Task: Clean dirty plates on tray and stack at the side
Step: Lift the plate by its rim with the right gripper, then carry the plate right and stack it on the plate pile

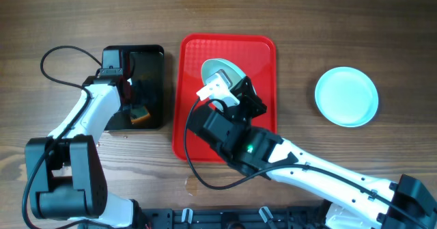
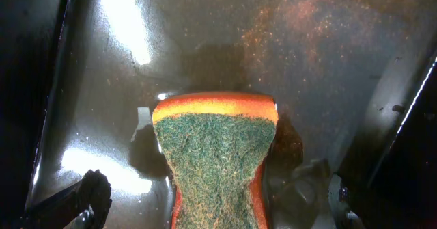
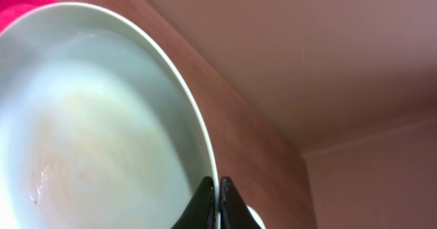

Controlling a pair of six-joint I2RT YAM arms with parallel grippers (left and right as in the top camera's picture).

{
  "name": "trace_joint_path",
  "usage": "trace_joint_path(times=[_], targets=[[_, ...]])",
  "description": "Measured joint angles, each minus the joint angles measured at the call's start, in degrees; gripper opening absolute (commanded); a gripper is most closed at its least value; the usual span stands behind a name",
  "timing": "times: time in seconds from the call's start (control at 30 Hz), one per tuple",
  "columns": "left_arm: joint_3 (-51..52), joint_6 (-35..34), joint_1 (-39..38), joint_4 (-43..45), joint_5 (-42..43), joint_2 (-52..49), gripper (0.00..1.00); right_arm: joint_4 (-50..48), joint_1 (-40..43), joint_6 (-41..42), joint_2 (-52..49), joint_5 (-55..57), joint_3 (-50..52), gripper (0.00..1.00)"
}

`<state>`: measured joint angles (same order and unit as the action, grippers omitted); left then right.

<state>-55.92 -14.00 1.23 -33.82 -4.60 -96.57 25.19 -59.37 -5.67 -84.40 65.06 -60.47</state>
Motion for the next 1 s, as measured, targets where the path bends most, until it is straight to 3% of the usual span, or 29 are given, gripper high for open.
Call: trace_joint_path(times=[0.2, 0.33, 0.7, 1.0], targets=[[0.0, 0.0, 0.0, 0.02, 0.0, 0.0, 1.0, 6.86, 4.13, 6.16, 0.02, -5.18, -0.02, 0.04], [0.0, 0.0, 0.0, 0.0, 0.0, 0.0, 1.0, 13.09, 11.1, 13.9, 0.04, -14.56, -0.07, 0.04], [0.0, 0.0, 0.0, 0.0, 0.0, 0.0, 1.0, 16.24, 42.4, 22.99, 1.38, -49.75, -0.07, 0.04], [0.0, 0.0, 0.0, 0.0, 0.0, 0.0, 1.0, 16.85, 68.08, 24.74, 1.4, -62.53, -0.02, 0.04]])
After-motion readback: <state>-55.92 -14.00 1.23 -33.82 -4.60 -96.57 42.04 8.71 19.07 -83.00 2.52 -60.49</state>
